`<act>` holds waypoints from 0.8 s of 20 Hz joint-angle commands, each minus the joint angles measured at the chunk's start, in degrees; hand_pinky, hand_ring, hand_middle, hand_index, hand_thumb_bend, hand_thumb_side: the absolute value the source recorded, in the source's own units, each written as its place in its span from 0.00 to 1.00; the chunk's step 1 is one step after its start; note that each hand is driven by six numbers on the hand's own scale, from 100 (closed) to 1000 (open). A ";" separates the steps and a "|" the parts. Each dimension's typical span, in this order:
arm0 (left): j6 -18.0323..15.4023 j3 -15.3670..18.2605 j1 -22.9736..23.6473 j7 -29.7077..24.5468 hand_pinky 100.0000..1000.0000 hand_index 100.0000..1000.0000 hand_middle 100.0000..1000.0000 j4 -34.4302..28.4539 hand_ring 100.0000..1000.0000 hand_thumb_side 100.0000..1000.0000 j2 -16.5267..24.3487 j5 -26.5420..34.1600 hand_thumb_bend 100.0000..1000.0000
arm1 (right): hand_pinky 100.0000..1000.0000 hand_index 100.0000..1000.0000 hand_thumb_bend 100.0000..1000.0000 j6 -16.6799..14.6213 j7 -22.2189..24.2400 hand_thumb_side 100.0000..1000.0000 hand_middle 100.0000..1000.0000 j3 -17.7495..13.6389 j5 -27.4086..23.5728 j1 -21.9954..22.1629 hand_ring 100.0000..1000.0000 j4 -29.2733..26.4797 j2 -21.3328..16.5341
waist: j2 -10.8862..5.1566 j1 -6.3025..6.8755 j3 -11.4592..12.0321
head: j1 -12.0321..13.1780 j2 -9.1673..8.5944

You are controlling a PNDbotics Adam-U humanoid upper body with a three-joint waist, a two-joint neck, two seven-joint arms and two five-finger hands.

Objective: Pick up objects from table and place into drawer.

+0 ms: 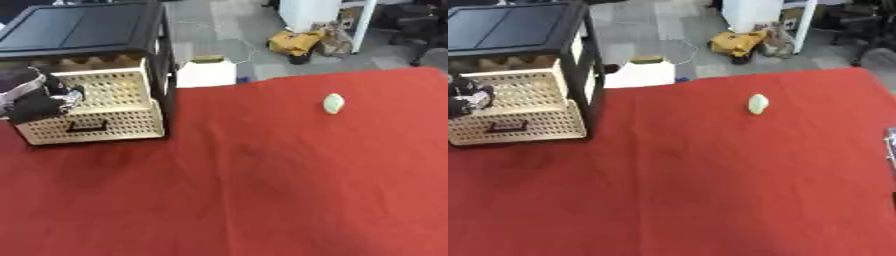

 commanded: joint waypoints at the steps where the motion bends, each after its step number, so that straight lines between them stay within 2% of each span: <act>1: 0.03 0.78 -1.22 0.98 0.33 1.00 0.91 -0.18 0.69 1.00 0.70 -0.13 0.00 | 0.68 0.75 0.00 0.07 -0.26 0.55 0.53 -0.51 0.19 -0.86 0.75 -0.99 -1.04 | -0.76 -0.16 0.01 | 0.06 -0.74; 16: -0.02 1.16 -1.99 2.54 0.39 1.00 0.93 0.15 0.75 1.00 0.52 -0.01 0.00 | 0.68 0.75 0.00 0.15 -0.52 0.55 0.53 -0.69 0.21 -1.10 0.75 -0.99 -0.96 | -0.39 0.14 -0.08 | -0.04 -1.05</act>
